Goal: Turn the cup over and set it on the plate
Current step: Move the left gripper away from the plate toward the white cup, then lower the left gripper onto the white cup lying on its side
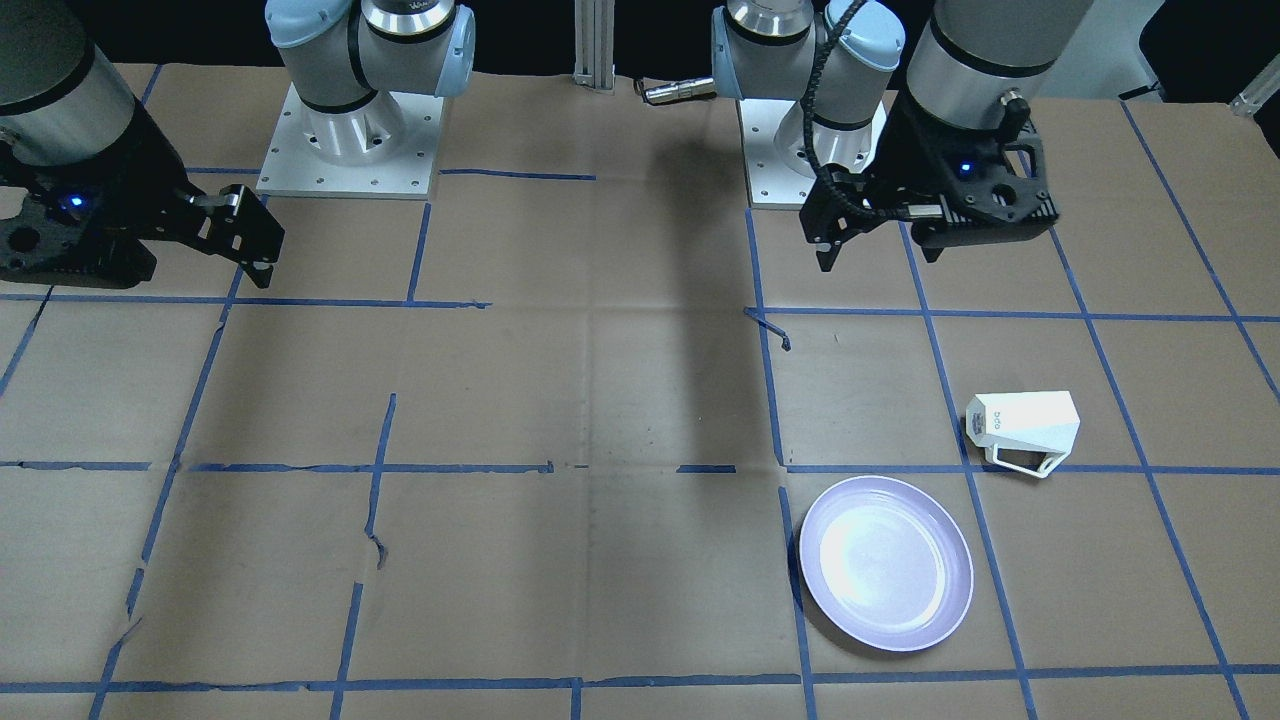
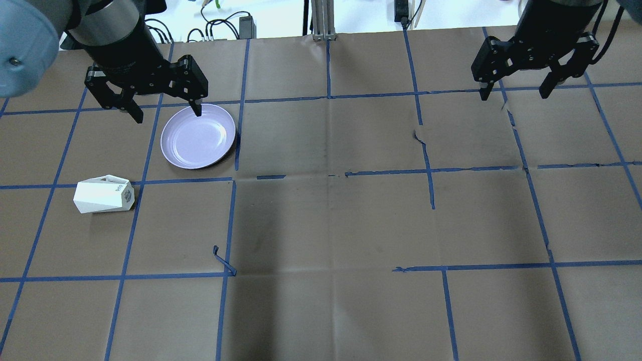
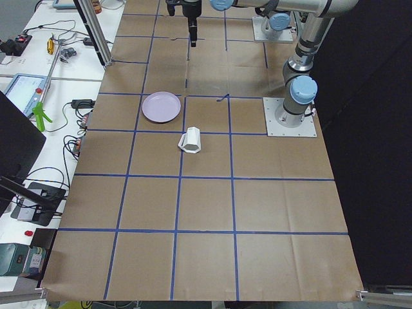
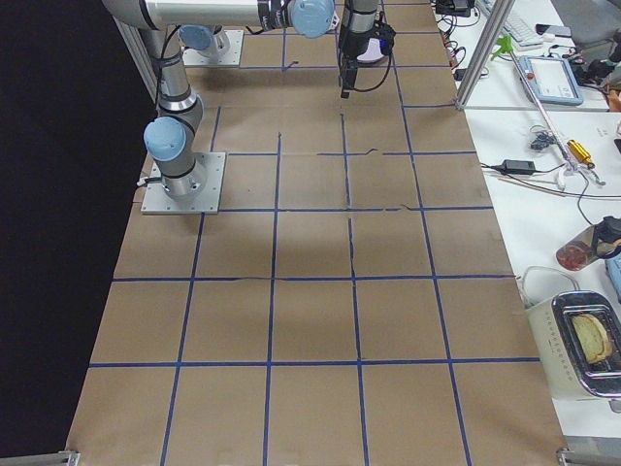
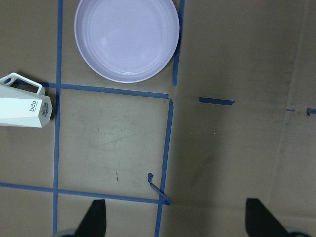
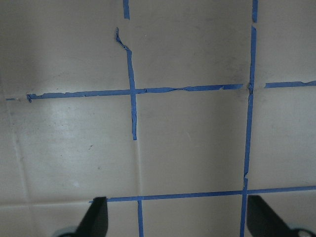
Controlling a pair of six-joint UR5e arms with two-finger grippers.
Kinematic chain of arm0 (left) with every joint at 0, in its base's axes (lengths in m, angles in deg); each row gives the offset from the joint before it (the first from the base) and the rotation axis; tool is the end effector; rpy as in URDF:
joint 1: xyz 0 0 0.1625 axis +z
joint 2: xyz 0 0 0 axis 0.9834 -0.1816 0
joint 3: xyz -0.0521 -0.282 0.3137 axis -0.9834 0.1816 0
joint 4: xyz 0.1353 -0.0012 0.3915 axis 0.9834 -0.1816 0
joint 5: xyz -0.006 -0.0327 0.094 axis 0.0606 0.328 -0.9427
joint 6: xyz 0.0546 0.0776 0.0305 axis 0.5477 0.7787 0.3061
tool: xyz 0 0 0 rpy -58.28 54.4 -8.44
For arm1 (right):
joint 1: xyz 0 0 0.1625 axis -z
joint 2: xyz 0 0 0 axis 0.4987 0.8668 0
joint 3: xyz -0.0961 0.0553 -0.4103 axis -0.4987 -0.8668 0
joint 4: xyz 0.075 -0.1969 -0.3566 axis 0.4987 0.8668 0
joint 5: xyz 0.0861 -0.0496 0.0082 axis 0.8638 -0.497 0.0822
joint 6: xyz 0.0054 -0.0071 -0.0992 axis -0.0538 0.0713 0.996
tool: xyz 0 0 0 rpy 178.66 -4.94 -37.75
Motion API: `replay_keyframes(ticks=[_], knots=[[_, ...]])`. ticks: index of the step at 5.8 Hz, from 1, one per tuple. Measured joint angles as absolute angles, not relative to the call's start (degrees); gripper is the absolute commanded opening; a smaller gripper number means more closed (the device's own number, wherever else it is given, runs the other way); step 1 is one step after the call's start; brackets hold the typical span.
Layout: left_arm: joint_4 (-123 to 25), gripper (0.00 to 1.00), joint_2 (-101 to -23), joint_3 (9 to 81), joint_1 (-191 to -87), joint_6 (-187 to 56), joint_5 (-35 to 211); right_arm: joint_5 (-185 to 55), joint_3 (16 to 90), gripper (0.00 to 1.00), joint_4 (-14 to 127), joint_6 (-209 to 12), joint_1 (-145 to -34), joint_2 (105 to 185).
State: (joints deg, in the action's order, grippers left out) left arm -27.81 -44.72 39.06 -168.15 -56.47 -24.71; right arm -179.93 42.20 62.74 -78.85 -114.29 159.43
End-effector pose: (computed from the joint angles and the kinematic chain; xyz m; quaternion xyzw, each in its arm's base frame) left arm -0.1188 -0.5077 0.5031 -0.0626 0.9978 0.0179 0.0121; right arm 0.0781 -0.5335 0.4962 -0.0192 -0.9988 -0.0425 0.0135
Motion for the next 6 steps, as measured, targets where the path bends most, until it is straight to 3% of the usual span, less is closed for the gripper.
replay_keyframes(ticks=[6], knots=[[-22.2, 0.99, -52.0, 37.0, -129.7, -5.9, -22.3, -179.9, 42.2, 1.00, 62.7, -78.8, -114.3, 159.4]])
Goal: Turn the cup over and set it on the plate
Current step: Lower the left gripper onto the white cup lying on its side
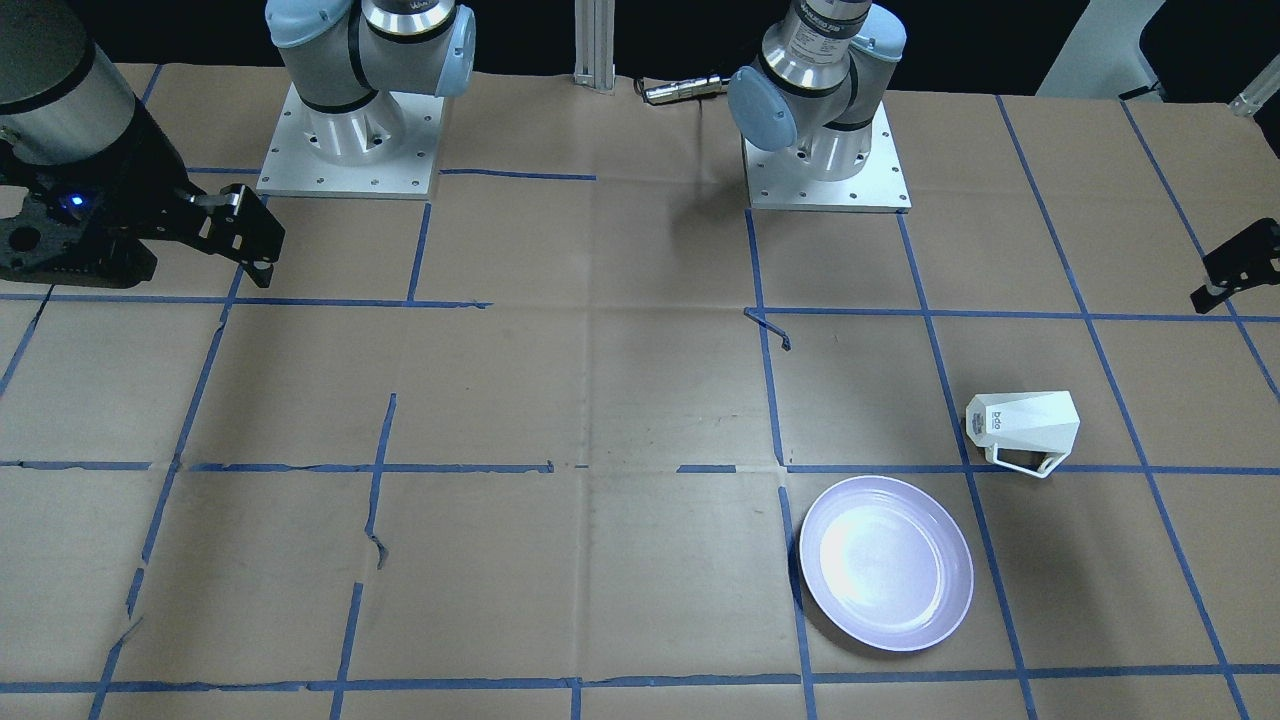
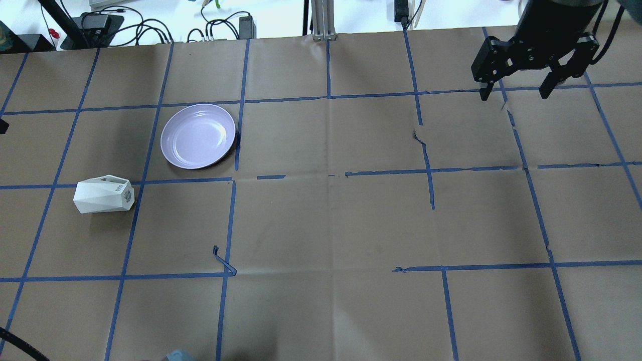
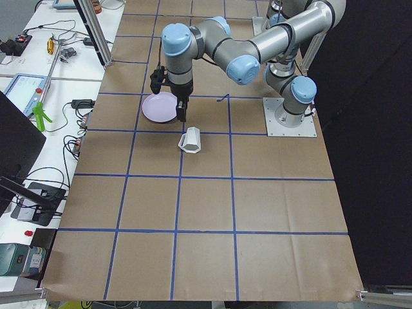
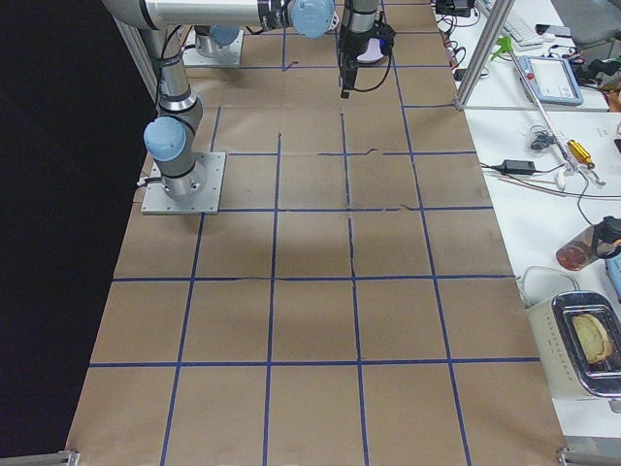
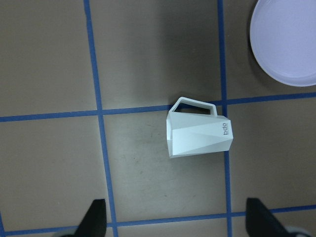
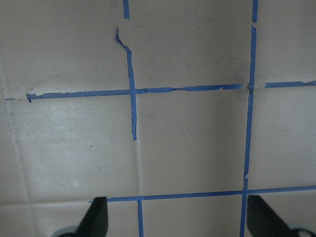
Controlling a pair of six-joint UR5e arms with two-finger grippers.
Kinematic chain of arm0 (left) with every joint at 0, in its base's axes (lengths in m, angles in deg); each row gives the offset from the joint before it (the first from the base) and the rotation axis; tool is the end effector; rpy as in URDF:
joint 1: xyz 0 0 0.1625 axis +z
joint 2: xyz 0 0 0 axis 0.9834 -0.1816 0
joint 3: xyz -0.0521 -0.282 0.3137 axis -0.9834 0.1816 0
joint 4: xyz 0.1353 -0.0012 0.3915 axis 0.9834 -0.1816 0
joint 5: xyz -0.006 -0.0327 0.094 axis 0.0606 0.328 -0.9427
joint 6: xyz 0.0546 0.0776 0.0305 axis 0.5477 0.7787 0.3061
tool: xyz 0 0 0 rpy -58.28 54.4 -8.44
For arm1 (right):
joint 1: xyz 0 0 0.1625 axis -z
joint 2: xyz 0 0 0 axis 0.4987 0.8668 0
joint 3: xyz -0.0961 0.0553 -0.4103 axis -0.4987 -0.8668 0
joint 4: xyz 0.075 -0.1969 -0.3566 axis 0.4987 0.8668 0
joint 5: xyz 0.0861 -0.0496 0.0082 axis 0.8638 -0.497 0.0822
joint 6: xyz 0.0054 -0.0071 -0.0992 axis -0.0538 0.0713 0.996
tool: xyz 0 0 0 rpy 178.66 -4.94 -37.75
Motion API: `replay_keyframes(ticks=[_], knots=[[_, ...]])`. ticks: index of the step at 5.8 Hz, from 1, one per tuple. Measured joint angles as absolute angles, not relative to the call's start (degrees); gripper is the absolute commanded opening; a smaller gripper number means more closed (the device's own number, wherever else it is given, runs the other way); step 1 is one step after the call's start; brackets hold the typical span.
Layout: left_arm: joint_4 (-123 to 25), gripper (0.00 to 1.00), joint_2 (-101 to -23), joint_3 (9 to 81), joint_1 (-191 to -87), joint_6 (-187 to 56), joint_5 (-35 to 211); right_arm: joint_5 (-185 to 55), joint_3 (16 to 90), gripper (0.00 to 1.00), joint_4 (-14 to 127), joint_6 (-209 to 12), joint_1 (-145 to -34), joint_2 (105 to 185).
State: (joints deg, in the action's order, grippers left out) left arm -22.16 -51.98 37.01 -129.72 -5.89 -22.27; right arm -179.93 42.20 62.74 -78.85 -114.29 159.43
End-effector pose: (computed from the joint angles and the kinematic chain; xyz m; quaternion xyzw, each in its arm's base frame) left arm 0.2541 -0.5161 0.4626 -0.0430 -0.9989 -0.0041 0.0171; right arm 0.0781 -0.5335 0.4962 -0.0192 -0.9988 -0.0425 0.0135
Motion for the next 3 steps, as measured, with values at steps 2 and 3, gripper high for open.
replay_keyframes(ticks=[2, 3], knots=[[-22.5, 0.99, -55.0, 37.2, -125.9, 2.8, -19.9, -179.9, 42.2, 1.00, 62.7, -78.8, -114.3, 159.4], [-23.4, 0.99, -59.1, 37.0, -122.6, 6.3, -15.7, -179.9, 42.2, 1.00, 62.7, -78.8, -114.3, 159.4]])
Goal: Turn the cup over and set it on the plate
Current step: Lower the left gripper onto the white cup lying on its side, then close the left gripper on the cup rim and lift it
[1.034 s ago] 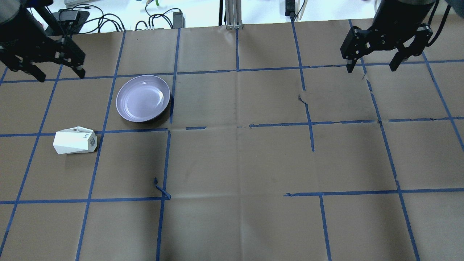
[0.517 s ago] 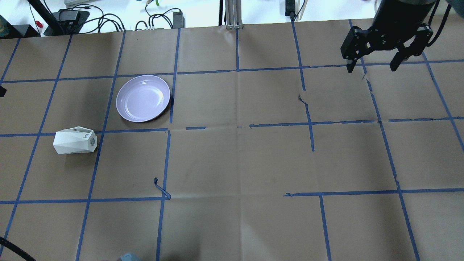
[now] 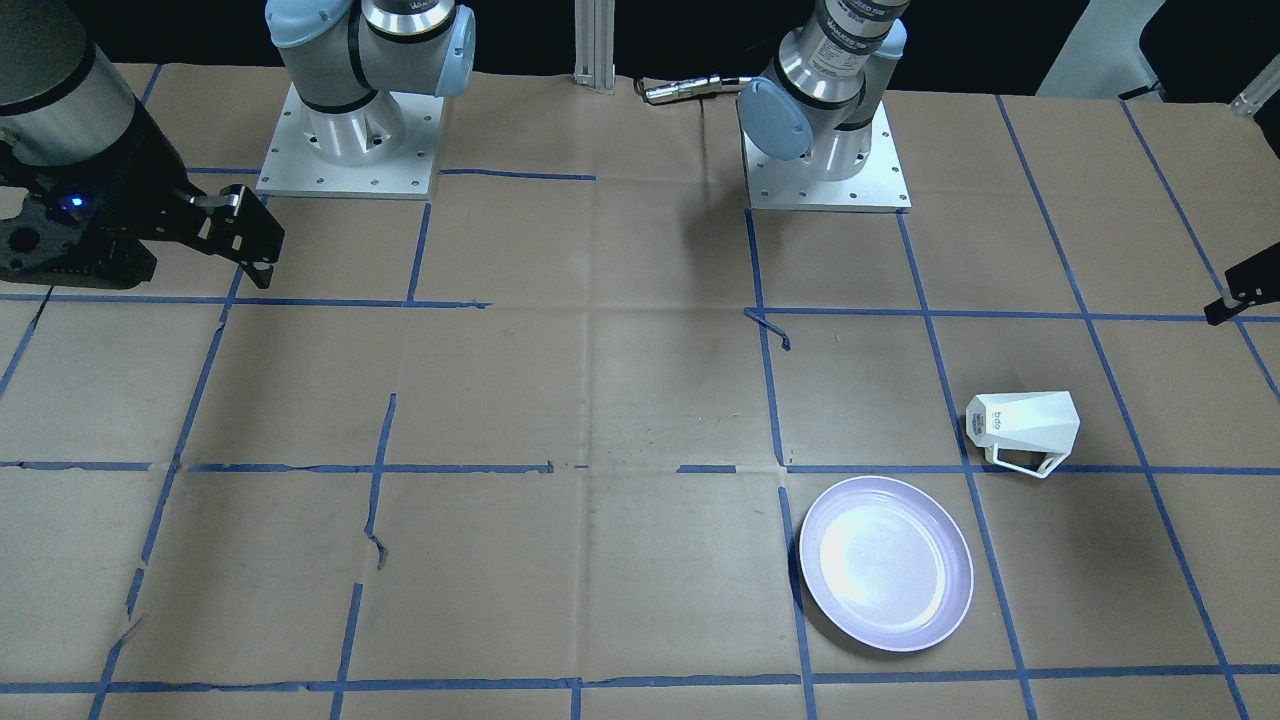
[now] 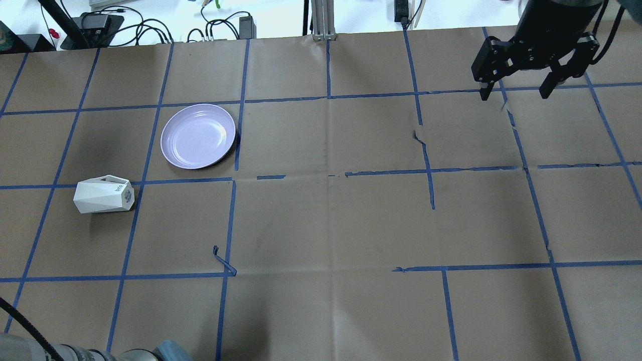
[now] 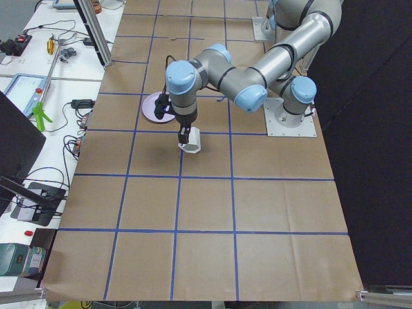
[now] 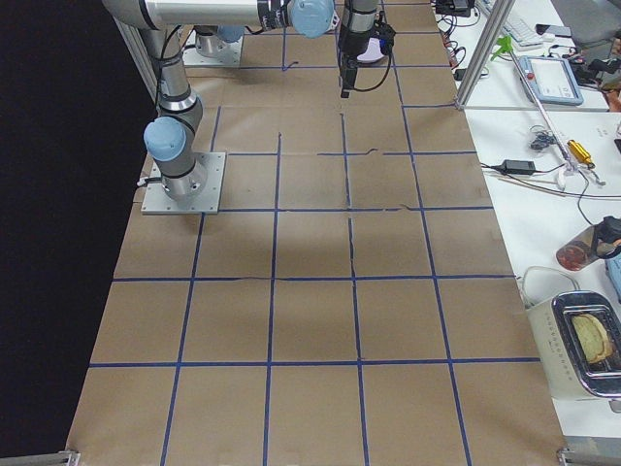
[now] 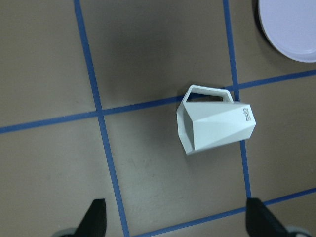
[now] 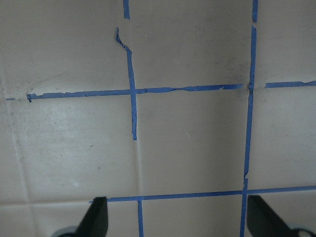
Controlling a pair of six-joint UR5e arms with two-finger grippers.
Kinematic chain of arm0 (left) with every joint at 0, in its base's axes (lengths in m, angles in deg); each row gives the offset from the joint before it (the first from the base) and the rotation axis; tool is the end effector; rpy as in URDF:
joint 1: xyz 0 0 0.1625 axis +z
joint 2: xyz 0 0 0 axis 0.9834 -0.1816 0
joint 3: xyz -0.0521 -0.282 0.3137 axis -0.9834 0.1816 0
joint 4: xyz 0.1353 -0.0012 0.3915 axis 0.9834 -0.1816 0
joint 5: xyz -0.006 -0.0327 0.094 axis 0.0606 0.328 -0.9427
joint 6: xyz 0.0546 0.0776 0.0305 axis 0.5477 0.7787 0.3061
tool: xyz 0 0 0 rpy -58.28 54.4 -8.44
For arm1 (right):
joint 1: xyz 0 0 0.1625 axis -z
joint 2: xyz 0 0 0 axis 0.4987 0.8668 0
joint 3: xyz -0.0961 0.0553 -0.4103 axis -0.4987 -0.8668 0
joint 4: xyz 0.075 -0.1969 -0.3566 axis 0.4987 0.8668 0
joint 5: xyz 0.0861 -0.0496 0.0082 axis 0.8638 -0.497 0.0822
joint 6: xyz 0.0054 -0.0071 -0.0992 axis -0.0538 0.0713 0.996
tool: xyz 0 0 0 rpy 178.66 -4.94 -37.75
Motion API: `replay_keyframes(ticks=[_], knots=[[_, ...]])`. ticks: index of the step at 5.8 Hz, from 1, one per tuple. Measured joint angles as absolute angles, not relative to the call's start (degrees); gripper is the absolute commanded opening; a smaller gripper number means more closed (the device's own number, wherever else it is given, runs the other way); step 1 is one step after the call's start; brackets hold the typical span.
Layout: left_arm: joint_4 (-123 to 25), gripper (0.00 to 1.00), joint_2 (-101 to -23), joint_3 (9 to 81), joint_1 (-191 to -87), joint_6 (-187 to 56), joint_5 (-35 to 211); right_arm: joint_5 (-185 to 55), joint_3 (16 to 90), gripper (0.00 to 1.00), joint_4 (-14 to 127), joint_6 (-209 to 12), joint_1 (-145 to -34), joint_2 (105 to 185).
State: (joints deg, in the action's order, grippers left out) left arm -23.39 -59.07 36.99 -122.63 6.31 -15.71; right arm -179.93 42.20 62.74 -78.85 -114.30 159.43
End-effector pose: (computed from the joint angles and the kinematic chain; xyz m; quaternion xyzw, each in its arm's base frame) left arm 0.3304 -0.5099 0.3906 -0.0814 -0.9907 -0.0008 0.1095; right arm 0.0782 -0.5335 0.4962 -0.0191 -0.9988 -0.0425 0.0135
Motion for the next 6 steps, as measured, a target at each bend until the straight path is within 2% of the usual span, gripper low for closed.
replay_keyframes(ticks=[2, 4, 6], knots=[[-31.9, 0.99, -69.2, 36.0, -115.9, 14.9, -1.2, -179.9, 42.2, 1.00, 62.7, -78.8, -114.3, 159.4], [-46.9, 0.99, -79.6, 34.7, -113.8, 27.8, 8.9, -179.9, 42.2, 1.00, 62.7, -78.8, -114.3, 159.4], [-55.4, 0.99, -86.0, 34.7, -112.7, 33.8, 10.8, -179.9, 42.2, 1.00, 62.7, -78.8, -114.3, 159.4]])
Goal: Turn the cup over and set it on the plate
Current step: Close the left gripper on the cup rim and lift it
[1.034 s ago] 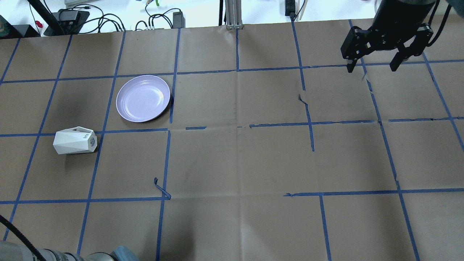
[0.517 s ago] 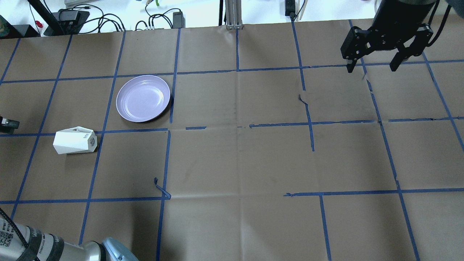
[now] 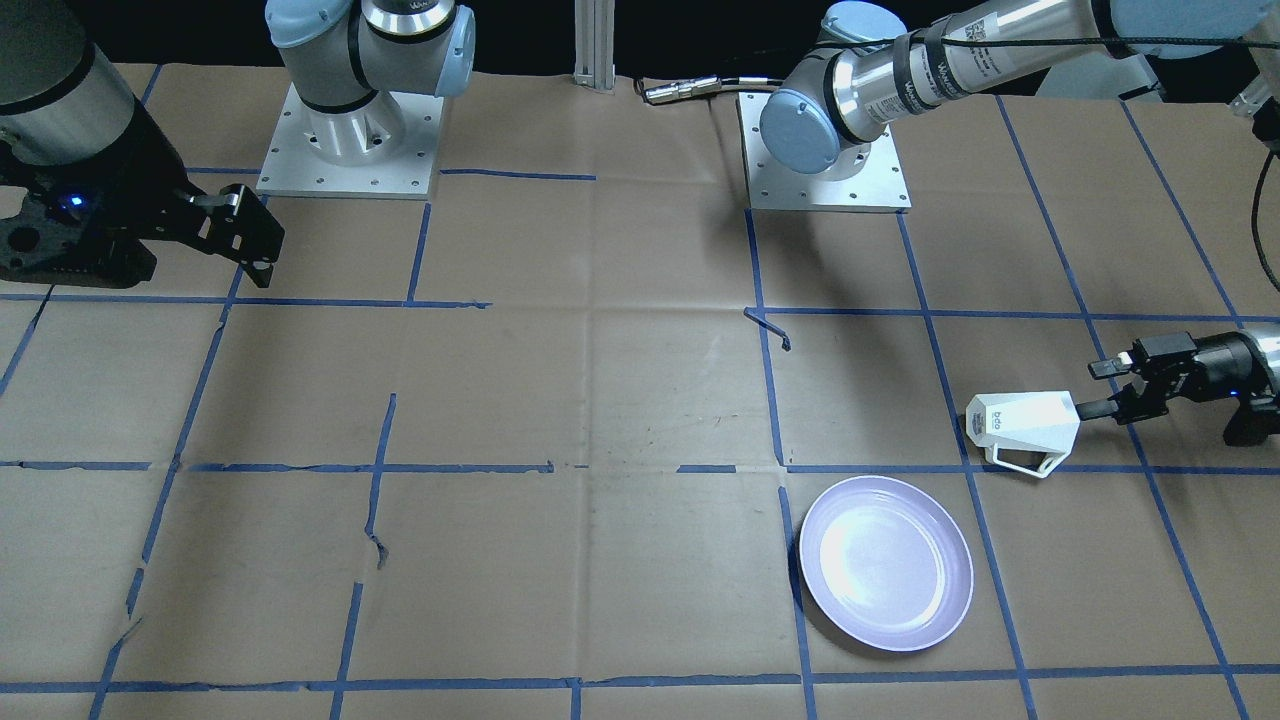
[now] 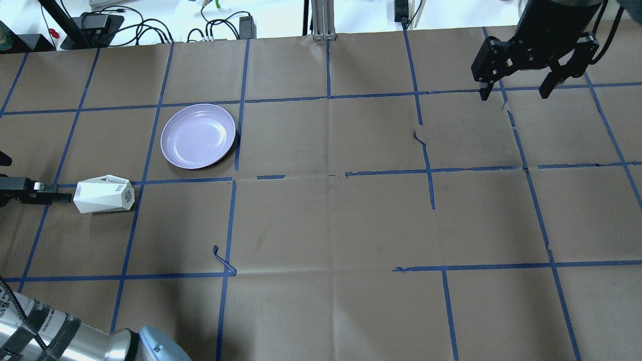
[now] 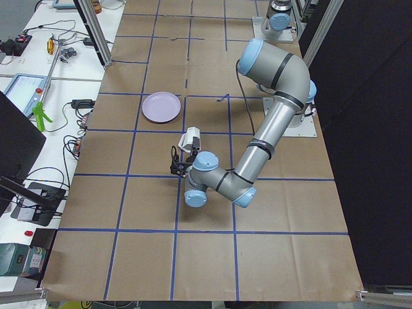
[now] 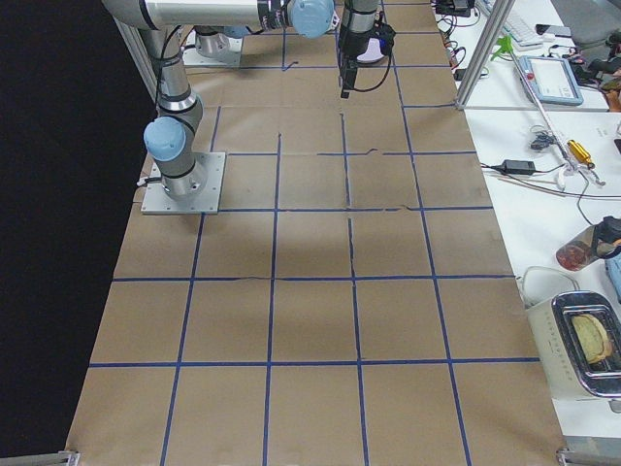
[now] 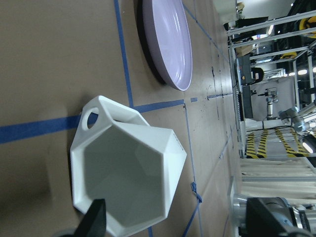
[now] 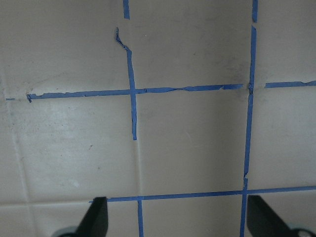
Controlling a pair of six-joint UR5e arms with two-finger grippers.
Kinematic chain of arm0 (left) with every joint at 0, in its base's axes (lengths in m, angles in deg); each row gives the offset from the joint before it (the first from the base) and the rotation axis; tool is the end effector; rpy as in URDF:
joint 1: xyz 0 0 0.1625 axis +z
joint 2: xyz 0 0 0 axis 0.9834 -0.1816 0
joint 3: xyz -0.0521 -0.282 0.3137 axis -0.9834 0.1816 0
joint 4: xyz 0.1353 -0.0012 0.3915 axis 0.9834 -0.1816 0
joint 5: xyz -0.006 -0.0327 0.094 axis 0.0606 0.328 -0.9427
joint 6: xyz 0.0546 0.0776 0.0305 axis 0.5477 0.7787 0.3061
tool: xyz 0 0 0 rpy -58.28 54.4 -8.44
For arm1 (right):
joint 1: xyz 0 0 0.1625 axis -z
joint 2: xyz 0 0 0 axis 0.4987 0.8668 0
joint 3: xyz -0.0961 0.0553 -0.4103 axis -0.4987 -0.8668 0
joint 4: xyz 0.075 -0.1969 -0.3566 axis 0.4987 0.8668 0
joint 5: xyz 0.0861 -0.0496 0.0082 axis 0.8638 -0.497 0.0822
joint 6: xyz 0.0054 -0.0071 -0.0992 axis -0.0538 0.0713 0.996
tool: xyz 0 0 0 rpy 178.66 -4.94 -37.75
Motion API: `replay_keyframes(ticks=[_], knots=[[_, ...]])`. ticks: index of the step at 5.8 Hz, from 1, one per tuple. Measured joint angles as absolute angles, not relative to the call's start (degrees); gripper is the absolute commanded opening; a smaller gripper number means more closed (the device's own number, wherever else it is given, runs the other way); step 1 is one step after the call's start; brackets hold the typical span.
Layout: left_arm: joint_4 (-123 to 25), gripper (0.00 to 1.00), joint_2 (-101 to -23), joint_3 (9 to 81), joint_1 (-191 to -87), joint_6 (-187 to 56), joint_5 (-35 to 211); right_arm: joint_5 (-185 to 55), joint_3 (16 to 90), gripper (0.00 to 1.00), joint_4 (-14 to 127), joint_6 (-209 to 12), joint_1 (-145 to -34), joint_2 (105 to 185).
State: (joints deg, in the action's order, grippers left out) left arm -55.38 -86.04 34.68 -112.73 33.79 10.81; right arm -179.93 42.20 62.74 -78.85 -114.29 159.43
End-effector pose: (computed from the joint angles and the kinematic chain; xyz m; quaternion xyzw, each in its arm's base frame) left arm 0.3831 -0.4769 0.1259 -0.0340 -0.8142 0.0578 0.5767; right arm 0.0781 -0.5335 0.4962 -0.0192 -0.9988 -0.0425 0.0135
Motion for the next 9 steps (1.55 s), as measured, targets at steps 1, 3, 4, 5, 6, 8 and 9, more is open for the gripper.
replay_keyframes(ticks=[1, 3, 4, 5, 6, 8, 9], knots=[[-58.1, 0.99, -87.9, 34.7, -112.7, 34.5, 11.1, -179.9, 42.2, 1.00, 62.7, -78.8, -114.3, 159.4], [-62.3, 0.99, -89.2, 34.9, -113.1, 34.9, 13.7, -179.9, 42.2, 1.00, 62.7, -78.8, -114.3, 159.4], [-63.0, 0.82, -89.3, 34.9, -113.2, 34.9, 16.2, -179.9, 42.2, 1.00, 62.7, -78.8, -114.3, 159.4], [-63.3, 0.55, -89.3, 35.0, -113.3, 34.9, 19.1, -179.9, 42.2, 1.00, 62.7, -78.8, -114.3, 159.4], [-63.6, 0.54, -89.3, 35.1, -113.3, 34.8, 20.2, -179.9, 42.2, 1.00, 62.7, -78.8, -114.3, 159.4], [-63.9, 0.00, -89.3, 35.3, -113.3, 34.7, 20.2, -179.9, 42.2, 1.00, 62.7, -78.8, -114.3, 159.4], [-64.0, 0.00, -89.2, 35.3, -113.3, 34.8, 19.9, -179.9, 42.2, 1.00, 62.7, -78.8, -114.3, 159.4]])
